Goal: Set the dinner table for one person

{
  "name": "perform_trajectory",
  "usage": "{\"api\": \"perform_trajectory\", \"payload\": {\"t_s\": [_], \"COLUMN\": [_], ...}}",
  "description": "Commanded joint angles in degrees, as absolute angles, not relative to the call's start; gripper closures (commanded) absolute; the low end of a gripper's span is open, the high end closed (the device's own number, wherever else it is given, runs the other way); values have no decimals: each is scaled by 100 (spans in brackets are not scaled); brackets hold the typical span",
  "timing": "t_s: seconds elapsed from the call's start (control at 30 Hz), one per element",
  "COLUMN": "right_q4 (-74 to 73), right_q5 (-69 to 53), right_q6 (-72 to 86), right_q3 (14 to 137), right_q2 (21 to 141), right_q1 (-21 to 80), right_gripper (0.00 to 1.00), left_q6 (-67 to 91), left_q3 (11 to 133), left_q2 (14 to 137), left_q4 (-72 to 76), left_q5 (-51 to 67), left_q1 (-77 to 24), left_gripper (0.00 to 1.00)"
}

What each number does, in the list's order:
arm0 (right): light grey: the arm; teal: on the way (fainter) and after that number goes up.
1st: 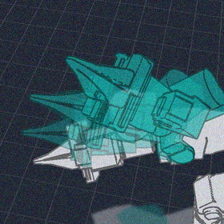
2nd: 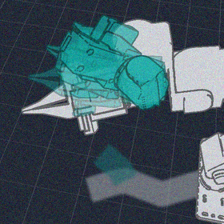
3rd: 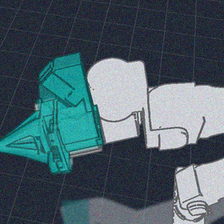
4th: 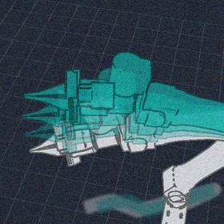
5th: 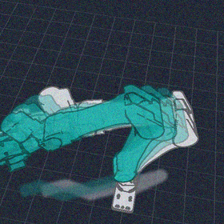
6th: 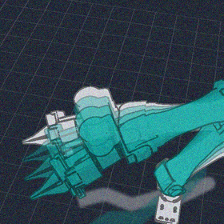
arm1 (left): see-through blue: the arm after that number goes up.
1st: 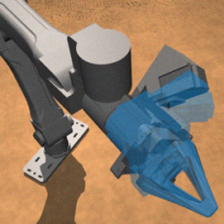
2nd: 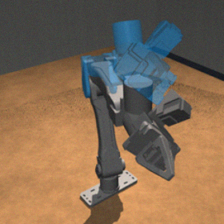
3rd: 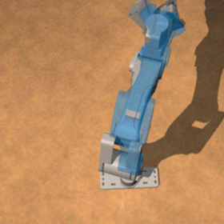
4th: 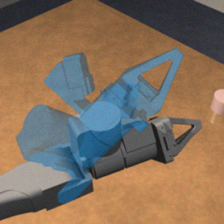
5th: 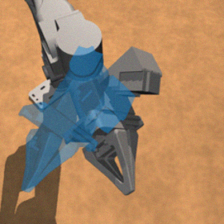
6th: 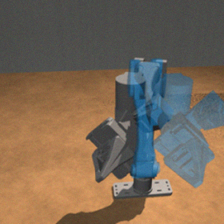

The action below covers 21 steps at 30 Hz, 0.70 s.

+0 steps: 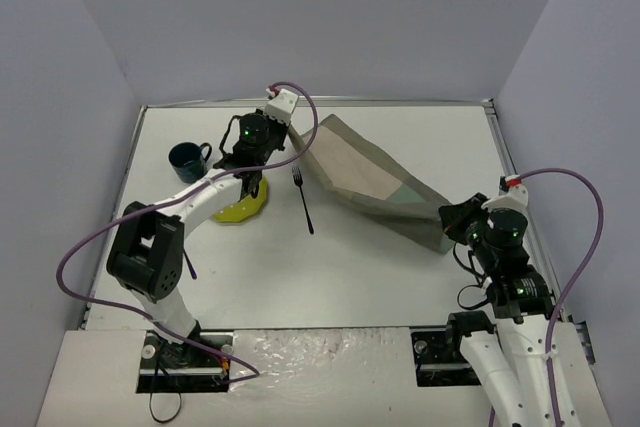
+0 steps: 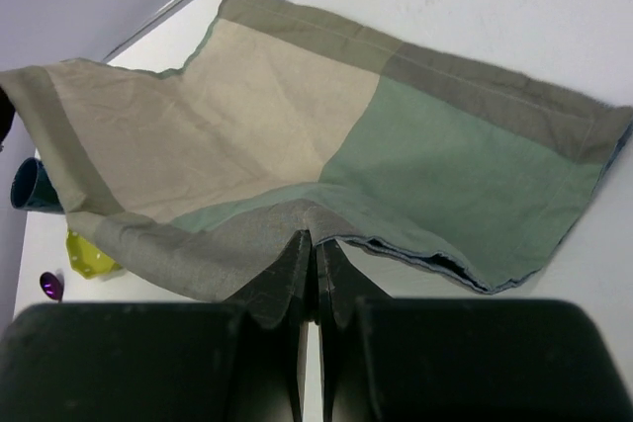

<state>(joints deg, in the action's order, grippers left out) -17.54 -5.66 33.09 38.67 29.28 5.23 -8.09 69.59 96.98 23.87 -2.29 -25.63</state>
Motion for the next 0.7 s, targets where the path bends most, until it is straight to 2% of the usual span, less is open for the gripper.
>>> {"api": "perform_trajectory", "payload": {"t_s": [0.0, 0.3, 0.67], "right_q4": [-1605, -1538, -525], "right_q5": [-809, -616, 253], "right_q6": [3828, 4113, 4367], "right_q3": [3523, 3076, 2821], "right_q2": [3000, 3575, 4809], "right_q1": [510, 510, 483], "right_gripper": [100, 100, 100], "left_q6": [-502, -308, -62], "left_q3": [6971, 7310, 8947], "left_q2": [9813, 10257, 11530], "left_q4": [2650, 2505, 1902], "left_q5": [-48, 342, 675], "left_q1": [-2531, -2558, -2742], "left_gripper": [100, 100, 100]}}
